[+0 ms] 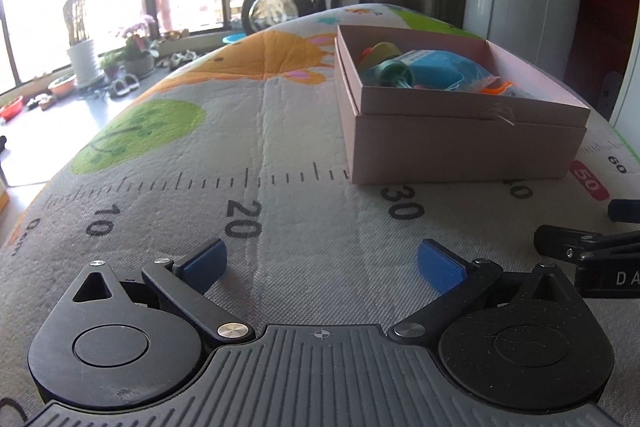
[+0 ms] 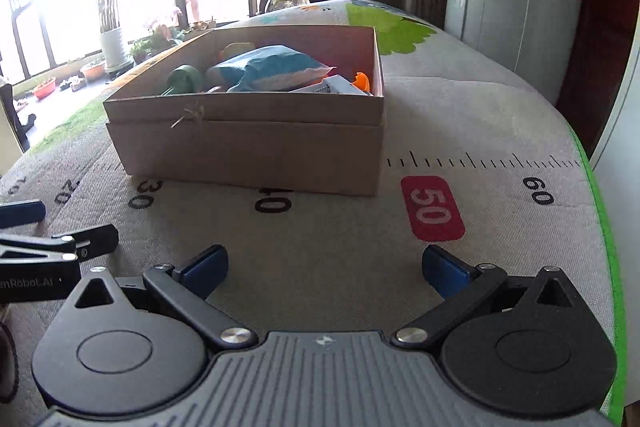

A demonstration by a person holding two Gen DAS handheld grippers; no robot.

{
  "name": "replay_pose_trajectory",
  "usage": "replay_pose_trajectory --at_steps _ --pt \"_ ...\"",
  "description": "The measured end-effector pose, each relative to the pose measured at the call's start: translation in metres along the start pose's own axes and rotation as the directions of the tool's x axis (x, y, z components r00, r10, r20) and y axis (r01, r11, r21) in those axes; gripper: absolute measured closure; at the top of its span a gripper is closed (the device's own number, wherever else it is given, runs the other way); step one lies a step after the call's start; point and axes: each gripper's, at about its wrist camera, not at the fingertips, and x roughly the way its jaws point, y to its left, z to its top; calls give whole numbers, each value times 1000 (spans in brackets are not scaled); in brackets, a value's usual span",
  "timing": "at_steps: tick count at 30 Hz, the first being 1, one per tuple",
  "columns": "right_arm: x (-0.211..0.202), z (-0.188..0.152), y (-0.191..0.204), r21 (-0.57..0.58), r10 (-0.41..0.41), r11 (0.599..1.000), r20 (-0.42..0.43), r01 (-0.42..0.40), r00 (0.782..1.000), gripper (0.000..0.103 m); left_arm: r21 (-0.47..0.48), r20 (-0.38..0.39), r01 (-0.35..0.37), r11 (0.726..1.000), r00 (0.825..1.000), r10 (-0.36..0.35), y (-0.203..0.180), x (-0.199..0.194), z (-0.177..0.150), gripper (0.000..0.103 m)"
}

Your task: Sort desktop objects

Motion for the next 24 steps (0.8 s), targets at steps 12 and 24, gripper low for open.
replay_pose_trajectory --at_steps 12,24 --pt "-1 -3 0 6 2 1000 22 -3 1000 0 -6 -3 3 1000 1000 -3 -1 2 2 0" --pt "-1 -4 -1 5 2 1000 22 -2 1000 0 -5 -1 3 1000 1000 -3 -1 1 2 0"
